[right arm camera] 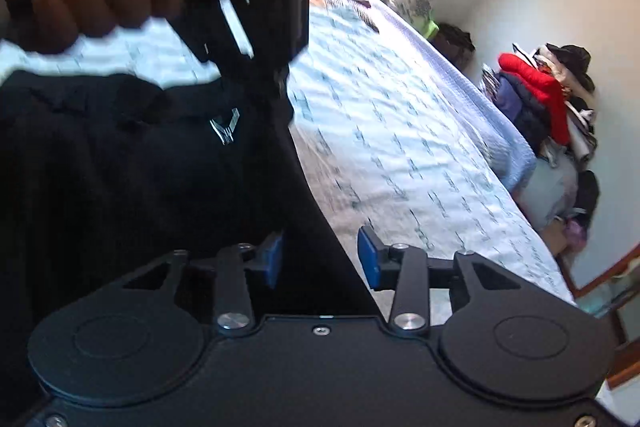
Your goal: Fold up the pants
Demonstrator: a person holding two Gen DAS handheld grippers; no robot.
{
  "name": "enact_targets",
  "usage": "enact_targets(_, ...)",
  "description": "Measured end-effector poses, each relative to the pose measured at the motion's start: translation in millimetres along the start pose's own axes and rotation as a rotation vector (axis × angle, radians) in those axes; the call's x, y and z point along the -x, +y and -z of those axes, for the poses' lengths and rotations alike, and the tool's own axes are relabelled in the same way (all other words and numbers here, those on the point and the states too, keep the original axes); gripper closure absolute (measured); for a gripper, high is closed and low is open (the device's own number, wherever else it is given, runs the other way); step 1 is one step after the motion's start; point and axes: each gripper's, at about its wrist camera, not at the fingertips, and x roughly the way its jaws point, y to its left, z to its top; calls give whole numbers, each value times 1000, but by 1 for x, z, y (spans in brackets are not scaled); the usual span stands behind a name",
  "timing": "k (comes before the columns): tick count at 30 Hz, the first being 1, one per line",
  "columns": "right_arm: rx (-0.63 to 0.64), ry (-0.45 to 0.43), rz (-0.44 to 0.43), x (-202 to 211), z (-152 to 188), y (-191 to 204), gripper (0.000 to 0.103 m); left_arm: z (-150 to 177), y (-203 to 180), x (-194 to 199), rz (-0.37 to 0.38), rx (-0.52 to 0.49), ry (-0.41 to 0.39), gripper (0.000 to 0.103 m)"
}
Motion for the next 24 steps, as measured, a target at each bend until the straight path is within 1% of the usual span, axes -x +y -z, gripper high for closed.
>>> enact_targets(1, 0, 25, 15, -4, 0, 2, 96, 1, 0, 3, 4, -11, -7, 98)
enact_targets(2, -1, 24, 40, -3, 0, 3, 96, 2, 1, 8, 11, -22, -14, 98)
enact_targets(4, 1, -16, 75, 12, -1, 8, 96, 7, 2, 21, 33, -40, -37, 98)
enact_targets(6, 9, -63, 107, 36, -5, 18, 96, 13, 4, 40, 53, -71, -65, 98)
enact_targets(8, 27, -104, 117, 60, -7, 33, 96, 24, 9, 63, 81, -104, -89, 98)
enact_targets(10, 72, -125, 129, 82, -8, 53, 96, 38, 16, 87, 102, -132, -105, 98)
enact_targets(12, 114, -130, 121, 98, -8, 75, 96, 55, 27, 110, 116, -146, -118, 98)
enact_targets(14, 131, -140, 93, 113, -8, 97, 96, 73, 38, 130, 110, -164, -144, 98)
enact_targets(17, 153, -159, 57, 130, -3, 126, 96, 104, 52, 154, 80, -206, -188, 98)
enact_targets(19, 156, -154, 27, 133, 0, 141, 96, 122, 61, 163, 60, -221, -204, 98)
enact_targets(21, 156, -137, -5, 134, 4, 155, 96, 135, 72, 165, 50, -203, -187, 98)
enact_targets(24, 175, -112, -23, 133, 12, 177, 96, 149, 89, 161, 27, -174, -157, 98)
